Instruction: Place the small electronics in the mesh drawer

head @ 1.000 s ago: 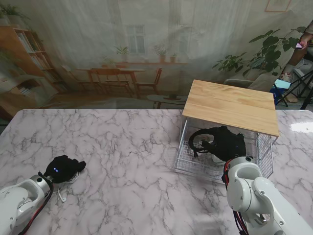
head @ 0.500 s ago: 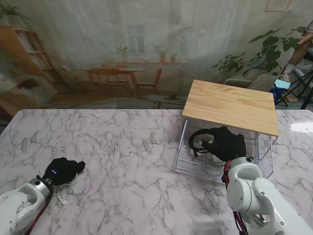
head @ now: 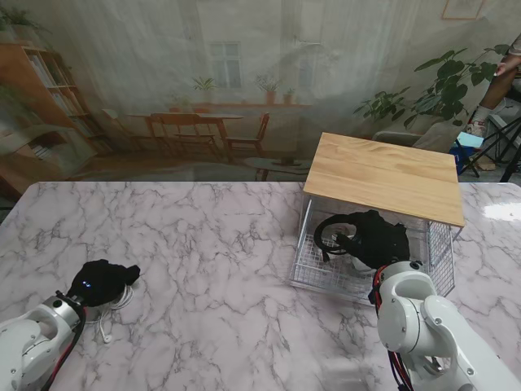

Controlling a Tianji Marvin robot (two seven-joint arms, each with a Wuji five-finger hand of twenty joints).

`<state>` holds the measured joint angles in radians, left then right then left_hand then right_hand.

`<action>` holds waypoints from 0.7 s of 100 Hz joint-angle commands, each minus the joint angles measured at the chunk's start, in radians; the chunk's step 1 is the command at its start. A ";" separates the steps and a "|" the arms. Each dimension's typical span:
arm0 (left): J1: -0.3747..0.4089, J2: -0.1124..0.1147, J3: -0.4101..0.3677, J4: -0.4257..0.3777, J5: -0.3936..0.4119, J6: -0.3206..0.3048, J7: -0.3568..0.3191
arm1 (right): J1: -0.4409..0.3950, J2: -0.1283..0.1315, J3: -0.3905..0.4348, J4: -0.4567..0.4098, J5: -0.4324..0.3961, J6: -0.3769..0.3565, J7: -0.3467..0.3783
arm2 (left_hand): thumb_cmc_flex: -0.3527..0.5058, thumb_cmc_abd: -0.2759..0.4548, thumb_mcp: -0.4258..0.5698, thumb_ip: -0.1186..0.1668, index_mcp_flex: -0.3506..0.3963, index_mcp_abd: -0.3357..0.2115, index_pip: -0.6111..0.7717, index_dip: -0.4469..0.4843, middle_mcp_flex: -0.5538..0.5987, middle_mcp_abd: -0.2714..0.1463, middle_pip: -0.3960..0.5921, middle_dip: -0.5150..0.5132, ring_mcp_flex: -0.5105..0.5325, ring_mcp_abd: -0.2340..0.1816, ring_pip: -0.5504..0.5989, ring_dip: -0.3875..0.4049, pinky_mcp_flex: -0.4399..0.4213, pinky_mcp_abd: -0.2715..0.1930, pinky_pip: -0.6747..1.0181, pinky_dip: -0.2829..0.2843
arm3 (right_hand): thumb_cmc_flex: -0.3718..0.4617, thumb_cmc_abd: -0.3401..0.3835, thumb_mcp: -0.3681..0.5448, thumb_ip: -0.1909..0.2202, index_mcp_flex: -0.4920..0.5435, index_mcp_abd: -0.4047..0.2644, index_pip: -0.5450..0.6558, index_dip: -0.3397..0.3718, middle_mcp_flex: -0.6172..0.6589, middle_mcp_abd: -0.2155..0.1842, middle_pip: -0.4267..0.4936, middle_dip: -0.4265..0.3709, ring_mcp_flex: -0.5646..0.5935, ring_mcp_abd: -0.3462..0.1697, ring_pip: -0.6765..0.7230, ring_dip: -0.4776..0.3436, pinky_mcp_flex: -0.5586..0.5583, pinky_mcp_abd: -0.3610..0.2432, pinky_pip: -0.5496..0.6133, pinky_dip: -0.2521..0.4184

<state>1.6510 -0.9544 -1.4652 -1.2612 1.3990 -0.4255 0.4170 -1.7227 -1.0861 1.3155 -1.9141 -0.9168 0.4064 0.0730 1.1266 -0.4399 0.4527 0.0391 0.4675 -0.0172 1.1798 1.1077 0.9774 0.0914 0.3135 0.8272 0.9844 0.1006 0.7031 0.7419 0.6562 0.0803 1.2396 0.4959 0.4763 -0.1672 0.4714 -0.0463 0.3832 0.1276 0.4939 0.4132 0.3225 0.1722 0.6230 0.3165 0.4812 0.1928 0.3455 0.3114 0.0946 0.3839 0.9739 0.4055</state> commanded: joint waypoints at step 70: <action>-0.042 -0.008 -0.024 -0.055 -0.013 -0.088 -0.055 | -0.012 -0.004 0.016 -0.011 0.012 -0.020 -0.006 | 0.000 -0.025 0.074 -0.030 0.043 -0.004 0.076 0.043 0.044 0.004 0.034 0.039 0.047 0.024 0.060 0.038 0.033 -0.078 0.054 0.041 | -0.017 0.010 0.002 0.016 -0.013 -0.030 0.015 0.002 0.001 0.005 0.003 0.002 -0.005 0.008 -0.042 -0.001 -0.012 0.009 -0.011 0.000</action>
<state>1.6295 -0.9643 -1.4868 -1.2916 1.3819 -0.5068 0.3749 -1.7272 -1.0873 1.3293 -1.9175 -0.9070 0.3884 0.0713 1.1141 -0.4414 0.4771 0.0316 0.4676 -0.0234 1.1866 1.1191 0.9896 0.0914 0.3240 0.8492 1.0062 0.0957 0.7275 0.7642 0.6736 0.0803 1.2639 0.5092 0.4764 -0.1672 0.4714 -0.0463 0.3832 0.1276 0.4939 0.4132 0.3225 0.1724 0.6230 0.3165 0.4813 0.1928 0.3455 0.3114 0.0946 0.3843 0.9738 0.4055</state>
